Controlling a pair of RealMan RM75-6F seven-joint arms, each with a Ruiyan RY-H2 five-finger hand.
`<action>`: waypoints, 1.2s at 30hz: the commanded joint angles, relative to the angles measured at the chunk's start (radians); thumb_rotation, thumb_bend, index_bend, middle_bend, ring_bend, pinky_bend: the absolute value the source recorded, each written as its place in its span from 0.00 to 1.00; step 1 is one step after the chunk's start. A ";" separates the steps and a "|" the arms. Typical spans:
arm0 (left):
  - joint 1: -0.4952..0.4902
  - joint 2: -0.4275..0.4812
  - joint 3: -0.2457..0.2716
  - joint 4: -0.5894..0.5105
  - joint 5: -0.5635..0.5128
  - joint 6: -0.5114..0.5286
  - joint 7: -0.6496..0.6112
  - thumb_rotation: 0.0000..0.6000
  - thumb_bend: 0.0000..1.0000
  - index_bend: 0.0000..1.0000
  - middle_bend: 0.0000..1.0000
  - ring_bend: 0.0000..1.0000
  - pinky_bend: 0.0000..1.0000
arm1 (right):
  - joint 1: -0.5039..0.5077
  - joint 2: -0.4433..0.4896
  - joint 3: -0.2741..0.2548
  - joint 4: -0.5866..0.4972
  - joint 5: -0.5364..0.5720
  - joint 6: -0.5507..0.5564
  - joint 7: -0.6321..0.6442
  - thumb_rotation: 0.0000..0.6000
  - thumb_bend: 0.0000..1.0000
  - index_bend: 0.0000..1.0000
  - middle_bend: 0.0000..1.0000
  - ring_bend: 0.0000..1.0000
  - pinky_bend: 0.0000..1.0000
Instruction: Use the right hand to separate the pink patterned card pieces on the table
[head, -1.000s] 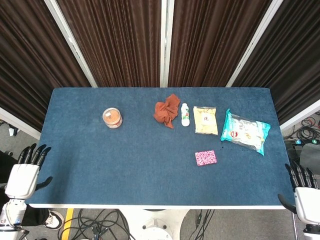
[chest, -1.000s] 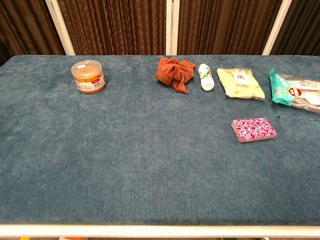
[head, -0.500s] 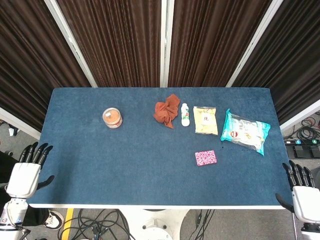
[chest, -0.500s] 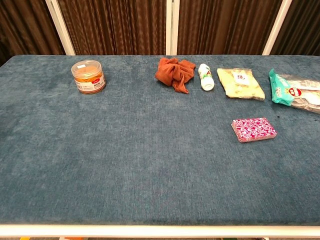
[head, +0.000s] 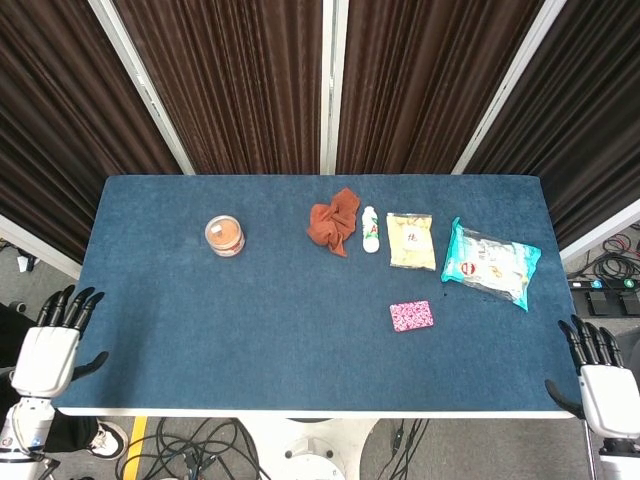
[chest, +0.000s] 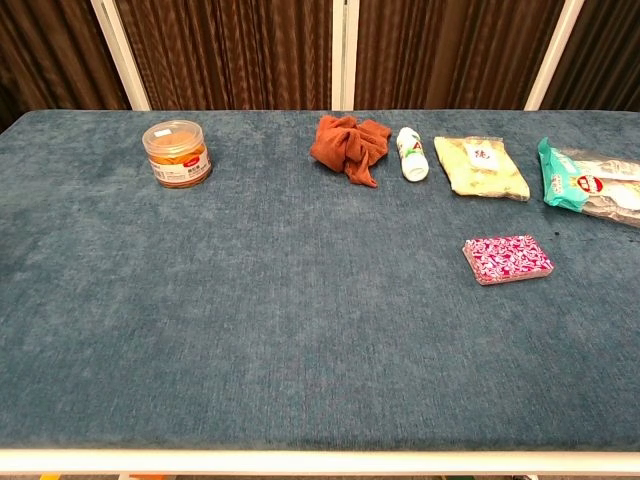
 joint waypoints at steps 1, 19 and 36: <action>0.000 0.003 0.001 -0.002 0.004 0.001 -0.001 1.00 0.15 0.12 0.09 0.00 0.10 | 0.025 0.022 0.004 -0.040 0.014 -0.048 -0.023 1.00 0.20 0.00 0.06 0.55 0.75; -0.014 -0.018 0.014 0.040 0.021 -0.026 -0.030 1.00 0.15 0.12 0.09 0.00 0.11 | 0.237 0.058 0.094 -0.267 0.149 -0.316 -0.382 1.00 0.21 0.32 0.32 0.84 0.97; 0.005 0.015 0.017 0.042 0.016 -0.005 -0.073 1.00 0.15 0.12 0.09 0.00 0.11 | 0.458 -0.179 0.151 -0.177 0.435 -0.505 -0.653 1.00 0.23 0.36 0.34 0.87 0.98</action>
